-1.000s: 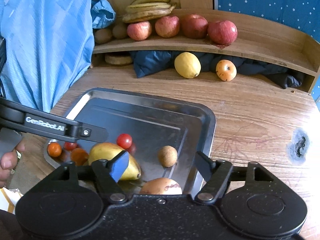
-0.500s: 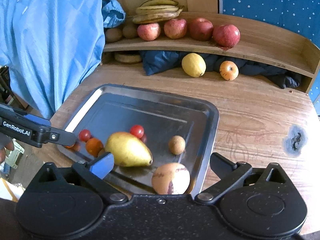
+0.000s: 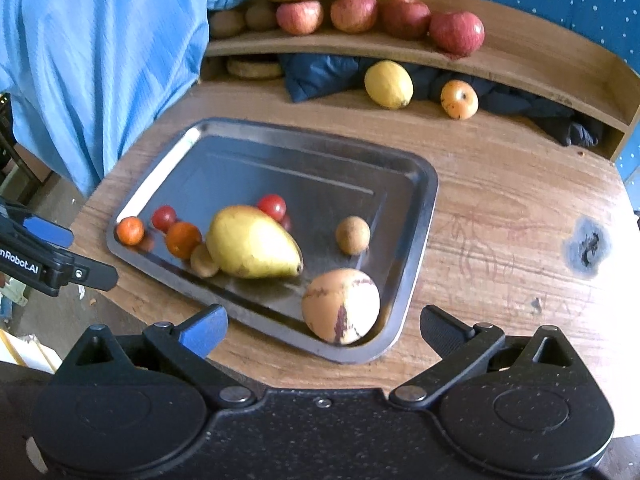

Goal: Organize fruits

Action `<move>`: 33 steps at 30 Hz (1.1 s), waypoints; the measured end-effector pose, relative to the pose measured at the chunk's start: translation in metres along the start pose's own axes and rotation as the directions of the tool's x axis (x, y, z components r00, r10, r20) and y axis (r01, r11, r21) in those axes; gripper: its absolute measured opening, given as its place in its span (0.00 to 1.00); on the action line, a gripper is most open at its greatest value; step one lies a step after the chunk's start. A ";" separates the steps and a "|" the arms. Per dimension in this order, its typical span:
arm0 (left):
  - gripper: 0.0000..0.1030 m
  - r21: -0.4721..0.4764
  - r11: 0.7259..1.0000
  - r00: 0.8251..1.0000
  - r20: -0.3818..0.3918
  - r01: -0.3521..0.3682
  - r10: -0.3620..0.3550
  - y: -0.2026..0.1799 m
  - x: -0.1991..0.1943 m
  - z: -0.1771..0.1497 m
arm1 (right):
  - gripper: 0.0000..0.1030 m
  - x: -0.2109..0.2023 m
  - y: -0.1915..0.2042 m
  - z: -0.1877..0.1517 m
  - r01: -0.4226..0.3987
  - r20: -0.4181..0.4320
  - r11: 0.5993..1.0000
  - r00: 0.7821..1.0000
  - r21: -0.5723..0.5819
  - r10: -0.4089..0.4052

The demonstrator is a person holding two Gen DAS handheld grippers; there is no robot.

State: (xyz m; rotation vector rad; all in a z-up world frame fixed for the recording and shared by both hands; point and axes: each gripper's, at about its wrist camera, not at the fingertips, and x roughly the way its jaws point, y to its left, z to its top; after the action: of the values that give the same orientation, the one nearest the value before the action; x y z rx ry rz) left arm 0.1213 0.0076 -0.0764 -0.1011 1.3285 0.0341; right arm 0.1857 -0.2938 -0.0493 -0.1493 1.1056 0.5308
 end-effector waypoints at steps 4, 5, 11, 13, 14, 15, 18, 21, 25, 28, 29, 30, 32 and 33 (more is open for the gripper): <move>0.99 -0.010 1.000 1.000 -0.022 -0.010 0.010 0.004 0.004 0.000 | 0.99 0.005 -0.001 -0.003 0.010 -0.036 1.000 0.999 -0.004 -0.010; 0.99 -0.010 1.000 1.000 -0.026 -0.012 0.012 0.005 0.005 0.000 | 0.99 0.006 -0.001 -0.004 0.011 -0.042 1.000 0.999 -0.003 -0.011; 0.99 -0.003 1.000 0.998 -0.052 -0.029 0.028 0.007 0.010 0.003 | 0.99 0.010 -0.003 -0.003 0.014 -0.064 1.000 0.998 0.002 -0.014; 0.99 -0.001 1.000 0.998 -0.057 -0.031 0.031 0.007 0.010 0.004 | 0.99 0.012 -0.003 -0.002 0.014 -0.070 1.000 0.997 0.000 -0.014; 0.99 0.000 0.999 0.998 -0.059 -0.033 0.033 0.007 0.011 0.005 | 0.99 0.012 -0.003 -0.002 0.013 -0.071 1.000 0.997 0.000 -0.013; 0.99 0.000 0.999 0.998 -0.060 -0.033 0.033 0.007 0.012 0.005 | 0.99 0.013 -0.003 -0.001 0.012 -0.073 1.000 0.997 0.000 -0.012; 0.99 0.001 0.999 0.997 -0.063 -0.036 0.036 0.008 0.013 0.008 | 0.99 0.014 -0.004 0.000 0.011 -0.075 1.000 0.997 -0.001 -0.011; 0.99 0.001 0.999 0.997 -0.065 -0.038 0.038 0.010 0.014 0.011 | 0.99 0.016 -0.004 0.003 0.010 -0.079 1.000 0.997 0.000 -0.010; 0.99 0.005 0.999 0.997 -0.066 -0.038 0.038 0.010 0.015 0.015 | 0.99 0.018 -0.006 0.006 0.012 -0.084 1.000 0.996 0.003 -0.012; 0.99 0.005 0.999 0.997 -0.066 -0.038 0.038 0.010 0.015 0.016 | 0.99 0.019 -0.007 0.007 0.015 -0.086 1.000 0.996 0.003 -0.015; 0.99 0.005 0.999 0.997 -0.065 -0.038 0.038 0.010 0.015 0.016 | 0.99 0.019 -0.008 0.008 0.015 -0.087 1.000 0.996 0.002 -0.015; 0.99 0.005 0.999 0.997 -0.065 -0.038 0.039 0.010 0.015 0.016 | 0.99 0.019 -0.008 0.008 0.015 -0.087 1.000 0.996 0.002 -0.015; 0.99 0.004 0.999 0.997 -0.064 -0.039 0.039 0.010 0.015 0.016 | 0.99 0.019 -0.008 0.009 0.015 -0.089 1.000 0.996 0.002 -0.015; 0.99 0.003 0.999 0.997 -0.063 -0.039 0.040 0.010 0.015 0.017 | 0.99 0.019 -0.008 0.010 0.015 -0.089 1.000 0.996 0.002 -0.015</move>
State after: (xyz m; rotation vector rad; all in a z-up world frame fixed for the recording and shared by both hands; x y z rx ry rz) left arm 0.1404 0.0185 -0.0874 -0.0747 1.3935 0.0635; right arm 0.2042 -0.2908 -0.0629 -0.1802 1.1910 0.5133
